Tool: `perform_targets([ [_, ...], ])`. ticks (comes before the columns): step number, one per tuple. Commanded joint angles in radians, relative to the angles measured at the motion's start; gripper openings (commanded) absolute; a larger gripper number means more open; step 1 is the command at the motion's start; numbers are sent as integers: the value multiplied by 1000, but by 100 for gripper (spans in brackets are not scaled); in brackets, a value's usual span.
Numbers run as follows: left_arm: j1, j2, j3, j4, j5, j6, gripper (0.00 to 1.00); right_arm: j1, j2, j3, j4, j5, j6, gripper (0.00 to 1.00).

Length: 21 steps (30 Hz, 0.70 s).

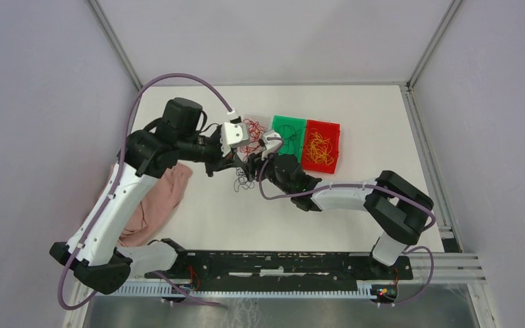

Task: Untangle the cables
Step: Untie the cable.

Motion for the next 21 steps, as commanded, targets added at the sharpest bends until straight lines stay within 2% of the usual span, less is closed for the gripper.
perform_targets([
  [1, 4, 26, 140, -81, 87, 45, 3, 5, 32, -41, 93, 25, 67, 60],
  [14, 4, 142, 610, -90, -9, -10, 3, 4, 58, -230, 215, 31, 161, 56],
  [18, 4, 120, 635, 17, -67, -9, 3, 4, 55, -284, 257, 34, 190, 55],
  [21, 4, 86, 617, 158, -125, -2, 3, 4, 61, -323, 280, 32, 216, 56],
])
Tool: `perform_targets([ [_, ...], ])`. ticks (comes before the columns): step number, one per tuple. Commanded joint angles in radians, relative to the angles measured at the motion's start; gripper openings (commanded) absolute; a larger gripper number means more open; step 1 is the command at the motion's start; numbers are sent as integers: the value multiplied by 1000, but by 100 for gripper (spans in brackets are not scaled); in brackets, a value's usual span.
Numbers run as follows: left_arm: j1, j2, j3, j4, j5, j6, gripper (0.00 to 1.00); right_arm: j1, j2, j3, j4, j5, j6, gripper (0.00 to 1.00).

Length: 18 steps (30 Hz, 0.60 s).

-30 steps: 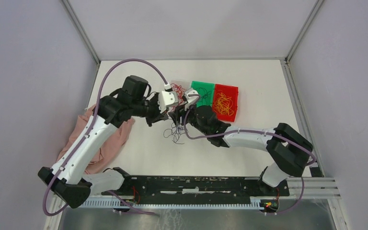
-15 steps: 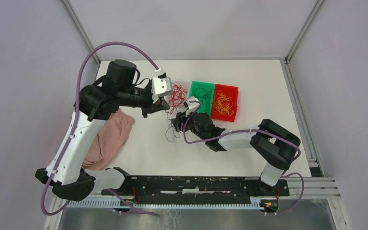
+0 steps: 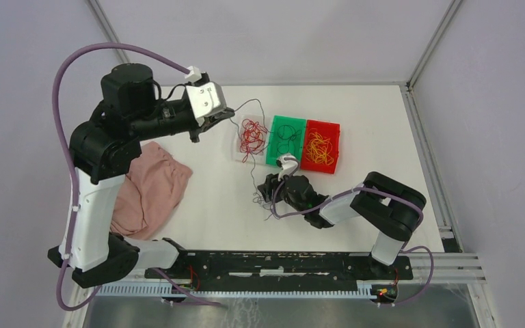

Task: Untangle the cables
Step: Untie the cable.

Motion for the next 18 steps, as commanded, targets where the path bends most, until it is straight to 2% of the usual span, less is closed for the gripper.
perform_targets([
  [1, 3, -44, 14, 236, -101, -11, 3, 4, -3, -52, 109, 14, 63, 56],
  [6, 3, -67, -22, 453, -240, 48, 3, 4, 3, -107, 160, 15, 98, 57],
  [11, 3, -45, -23, 553, -340, 124, 3, 6, -14, -136, 179, 20, 102, 56],
  [15, 3, -31, -1, 512, -297, 120, 3, 5, -89, -149, 194, 0, 76, 57],
  [18, 3, -37, -10, 469, -258, 112, 3, 6, -221, -105, 82, -47, 18, 61],
])
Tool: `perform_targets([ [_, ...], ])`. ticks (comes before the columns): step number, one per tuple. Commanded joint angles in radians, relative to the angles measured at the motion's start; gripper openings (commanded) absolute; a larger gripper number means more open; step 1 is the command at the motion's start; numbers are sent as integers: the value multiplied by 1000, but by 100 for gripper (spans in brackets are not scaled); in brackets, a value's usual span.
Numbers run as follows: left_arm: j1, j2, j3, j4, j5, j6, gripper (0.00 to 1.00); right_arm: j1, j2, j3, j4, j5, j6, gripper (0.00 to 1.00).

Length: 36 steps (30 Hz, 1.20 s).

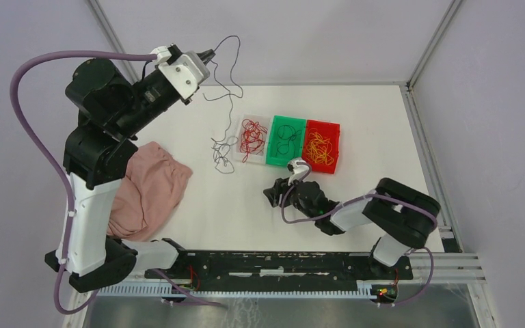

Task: Untangle the cables
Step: Untie the cable.

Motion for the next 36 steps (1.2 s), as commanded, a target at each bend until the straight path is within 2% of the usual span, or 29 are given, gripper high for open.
perform_targets([
  [1, 3, -6, 2, 5, 30, 28, 3, 5, -213, 74, -71, -69, -78, 63],
  [4, 3, -23, -30, -1, 42, 27, 3, 8, -303, 171, -165, -140, -159, 72],
  [6, 3, -28, -47, -1, 47, 24, 3, 8, -328, 261, -221, -180, -212, 87],
  [8, 3, -30, -52, -4, 51, 16, 3, 8, -325, 348, -277, -207, -254, 97],
  [10, 1, -30, -51, -9, 60, 12, 3, 8, -306, 418, -304, -212, -285, 100],
  [17, 1, -34, -41, -13, 82, -1, 3, 6, -151, 613, -386, -133, -365, 98],
  [20, 2, -31, -15, -12, 90, -2, 3, 6, -81, 662, -407, -139, -366, 94],
  [27, 2, -25, 21, 59, 86, 35, 3, 7, 7, 576, -284, -246, -230, 80],
  [36, 2, 11, 93, 208, 79, 19, 3, 9, 161, 531, -161, -395, -80, 72],
])
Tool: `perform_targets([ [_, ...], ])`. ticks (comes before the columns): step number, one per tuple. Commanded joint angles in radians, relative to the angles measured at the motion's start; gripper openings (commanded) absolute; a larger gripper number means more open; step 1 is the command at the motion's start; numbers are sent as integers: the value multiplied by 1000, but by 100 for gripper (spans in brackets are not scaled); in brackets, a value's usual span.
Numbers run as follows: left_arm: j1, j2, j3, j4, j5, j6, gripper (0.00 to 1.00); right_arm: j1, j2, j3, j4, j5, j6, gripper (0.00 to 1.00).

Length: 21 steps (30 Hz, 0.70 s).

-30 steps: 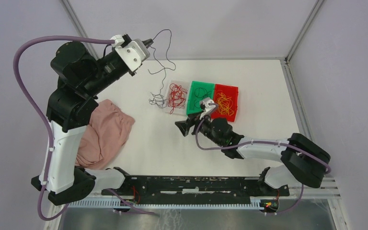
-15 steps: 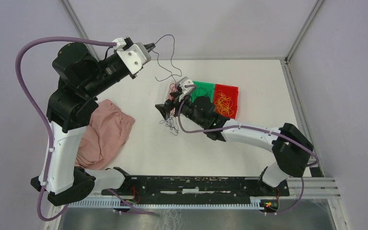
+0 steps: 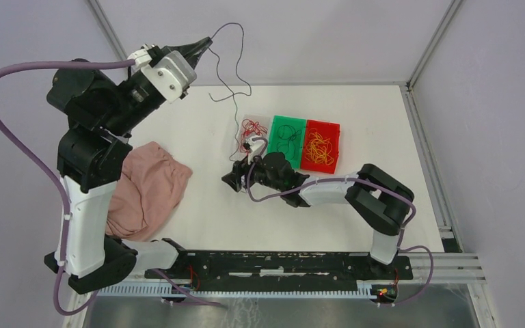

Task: Untangle the cables
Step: Untie the cable.

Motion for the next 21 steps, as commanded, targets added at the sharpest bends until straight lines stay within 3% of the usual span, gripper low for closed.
perform_targets([
  [1, 1, 19, 86, 149, 0, 14, 3, 4, 69, 1, 117, -86, 94, 72],
  [14, 3, 44, 193, 358, -5, 97, 3, 18, 151, -60, 179, -41, 135, 68],
  [21, 2, 15, 121, 321, 23, 96, 3, 18, -65, -193, 176, -37, 121, 74],
])
